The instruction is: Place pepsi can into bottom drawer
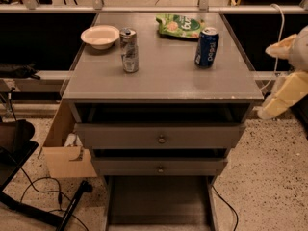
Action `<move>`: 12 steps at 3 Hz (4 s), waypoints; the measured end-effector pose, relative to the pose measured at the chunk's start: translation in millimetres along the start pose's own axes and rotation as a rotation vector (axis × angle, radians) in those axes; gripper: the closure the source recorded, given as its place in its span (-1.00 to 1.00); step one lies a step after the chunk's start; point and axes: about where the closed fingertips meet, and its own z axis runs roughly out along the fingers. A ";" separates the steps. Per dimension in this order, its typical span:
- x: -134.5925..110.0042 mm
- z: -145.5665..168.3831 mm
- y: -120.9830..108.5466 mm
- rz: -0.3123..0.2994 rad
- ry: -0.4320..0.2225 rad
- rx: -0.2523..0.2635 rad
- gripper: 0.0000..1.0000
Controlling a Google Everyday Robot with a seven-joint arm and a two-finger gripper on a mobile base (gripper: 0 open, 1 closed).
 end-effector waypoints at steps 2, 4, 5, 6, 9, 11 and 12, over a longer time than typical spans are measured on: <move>-33.2 46.3 -105.7 0.136 -0.479 0.142 -1.00; -74.9 72.2 -175.7 0.210 -0.706 0.181 -1.00; -90.3 93.8 -197.8 0.267 -0.788 0.162 -1.00; -105.4 114.3 -213.4 0.276 -0.843 0.159 -1.00; -115.5 133.6 -223.5 0.271 -0.866 0.195 0.37; -115.5 133.6 -223.5 0.271 -0.866 0.195 -0.48; -115.6 133.7 -223.5 0.271 -0.866 0.195 -0.93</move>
Offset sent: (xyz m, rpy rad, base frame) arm 0.1930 -0.0015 0.0272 0.6898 -0.4309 -0.0977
